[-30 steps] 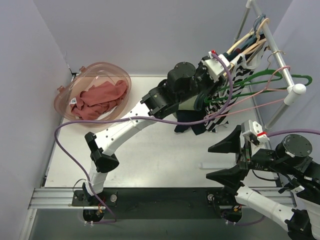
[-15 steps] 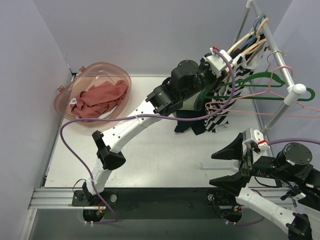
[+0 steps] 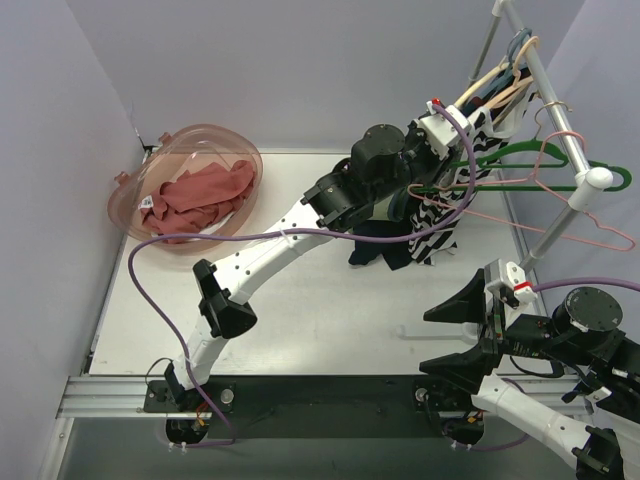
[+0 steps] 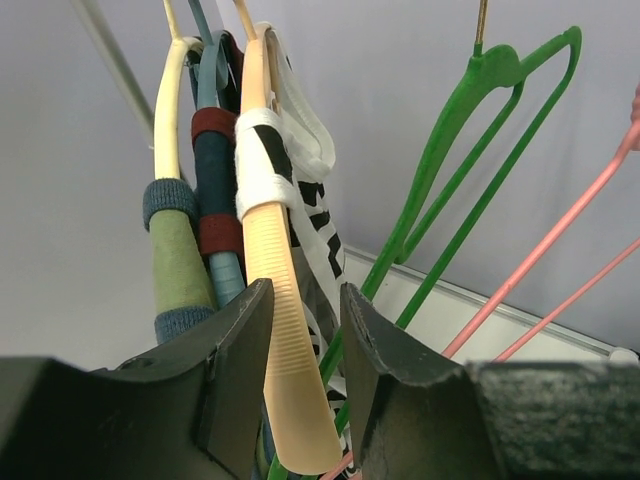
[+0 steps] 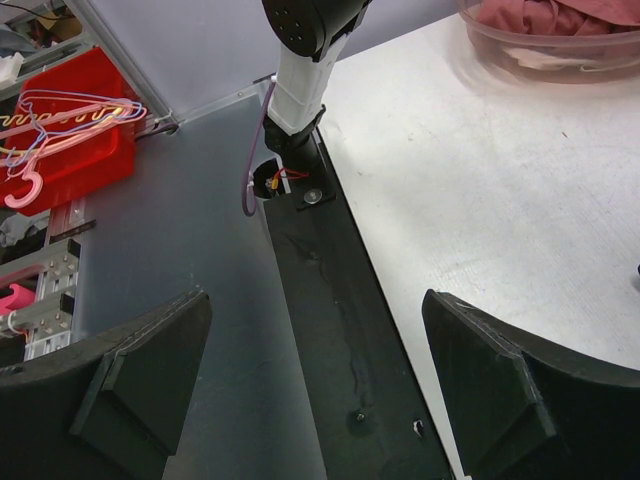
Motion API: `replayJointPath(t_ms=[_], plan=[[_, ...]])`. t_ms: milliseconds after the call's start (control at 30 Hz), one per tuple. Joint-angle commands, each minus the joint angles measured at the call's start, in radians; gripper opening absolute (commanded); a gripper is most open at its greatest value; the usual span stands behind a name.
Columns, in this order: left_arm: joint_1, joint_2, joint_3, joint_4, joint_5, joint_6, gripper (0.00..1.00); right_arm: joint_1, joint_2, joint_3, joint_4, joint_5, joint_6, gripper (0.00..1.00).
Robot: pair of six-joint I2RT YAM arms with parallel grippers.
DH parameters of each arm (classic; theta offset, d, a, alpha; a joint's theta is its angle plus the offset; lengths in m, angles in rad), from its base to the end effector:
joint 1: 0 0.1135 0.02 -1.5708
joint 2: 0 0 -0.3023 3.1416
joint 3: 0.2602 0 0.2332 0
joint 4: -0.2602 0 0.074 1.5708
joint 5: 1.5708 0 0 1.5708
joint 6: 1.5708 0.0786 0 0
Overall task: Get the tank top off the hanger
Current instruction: Pick up the hanger from the clothesline.
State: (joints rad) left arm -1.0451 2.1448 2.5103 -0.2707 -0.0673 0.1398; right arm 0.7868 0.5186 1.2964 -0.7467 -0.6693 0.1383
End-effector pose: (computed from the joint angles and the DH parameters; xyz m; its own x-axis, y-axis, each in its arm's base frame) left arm 0.2680 -0.4514 0.5184 0.1626 -0.0032 -0.9867 0.8147 0.5645 0.1324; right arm -0.0264 0.0426 0.4684 -0.1152 0.0376 -0.9926 -0.9868 0.1105 0.1187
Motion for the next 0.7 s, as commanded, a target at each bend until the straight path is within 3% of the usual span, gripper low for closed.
replayJointPath(t_ms=[0, 267, 400, 667], plan=[[0.005, 0.027, 0.031, 0.068, -0.025, 0.015, 0.43, 0.005, 0.006, 0.009, 0.007, -0.001, 0.023, 0.91], [0.033, 0.055, 0.056, 0.076, 0.007, -0.009, 0.45, 0.003, 0.023, 0.040, 0.004, -0.003, 0.023, 0.91], [0.034, 0.067, 0.062, 0.082, 0.011, -0.008, 0.55, 0.005, 0.031, 0.047, 0.004, -0.003, 0.023, 0.90], [0.046, 0.069, 0.059, 0.080, -0.029, 0.013, 0.62, 0.005, 0.047, 0.063, 0.004, -0.006, 0.021, 0.90]])
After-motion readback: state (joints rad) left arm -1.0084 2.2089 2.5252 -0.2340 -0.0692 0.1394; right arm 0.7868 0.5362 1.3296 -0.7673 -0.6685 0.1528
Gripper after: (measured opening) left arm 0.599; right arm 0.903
